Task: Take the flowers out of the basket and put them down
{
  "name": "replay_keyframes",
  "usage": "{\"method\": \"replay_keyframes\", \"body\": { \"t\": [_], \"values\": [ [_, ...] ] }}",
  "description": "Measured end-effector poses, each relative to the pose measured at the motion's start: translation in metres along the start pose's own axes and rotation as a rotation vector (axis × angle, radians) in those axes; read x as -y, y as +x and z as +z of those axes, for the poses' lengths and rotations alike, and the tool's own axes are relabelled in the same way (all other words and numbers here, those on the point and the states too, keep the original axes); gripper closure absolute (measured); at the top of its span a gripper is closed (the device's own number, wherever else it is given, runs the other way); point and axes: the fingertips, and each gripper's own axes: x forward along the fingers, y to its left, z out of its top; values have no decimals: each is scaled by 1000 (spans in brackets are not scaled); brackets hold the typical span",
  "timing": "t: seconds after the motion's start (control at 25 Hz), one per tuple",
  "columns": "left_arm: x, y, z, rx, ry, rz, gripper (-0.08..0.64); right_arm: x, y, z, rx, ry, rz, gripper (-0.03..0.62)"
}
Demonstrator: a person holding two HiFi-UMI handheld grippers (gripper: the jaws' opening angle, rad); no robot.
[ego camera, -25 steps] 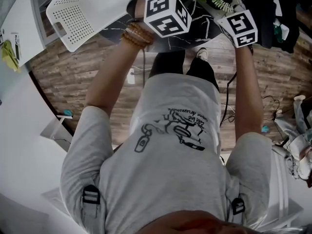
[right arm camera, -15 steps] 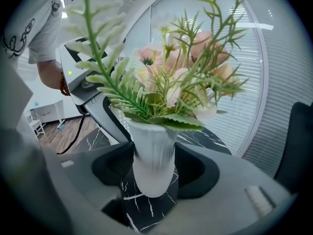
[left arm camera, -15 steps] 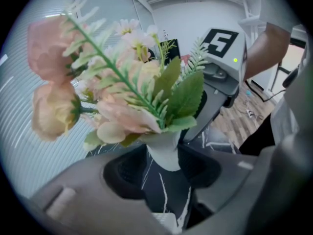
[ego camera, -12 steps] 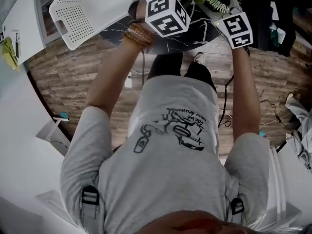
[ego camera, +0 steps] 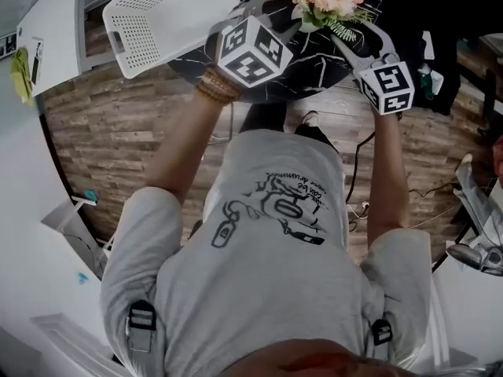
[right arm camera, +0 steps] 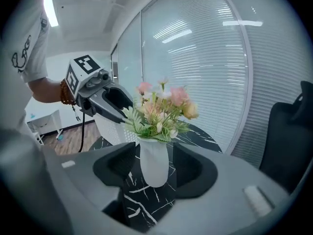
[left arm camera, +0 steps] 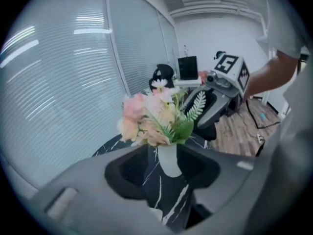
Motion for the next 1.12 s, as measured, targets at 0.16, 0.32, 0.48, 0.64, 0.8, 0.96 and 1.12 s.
{"method": "replay_keyframes", "body": {
  "t": [0.16,0.32,0.48,0.64,0.8,0.96,1.12],
  "values": [
    [6,-36,29,136,-125,31,401,-9,-34,23,46,64,-14,364],
    [17,-76,65,296,-244,25,428,-34,-66,68,140,94,18,400],
    [30,-119,97,457,-336,22,465,-65,-97,120,262,74,62,448],
    [41,-154,107,568,-382,59,539,-96,-119,150,325,46,125,502],
    [56,-176,110,647,-416,80,556,-116,-138,169,379,33,163,539],
    [72,-198,119,702,-404,103,557,-133,-156,180,418,31,208,580],
    [85,-222,132,775,-419,117,557,-150,-167,185,429,20,238,584]
  ]
}}
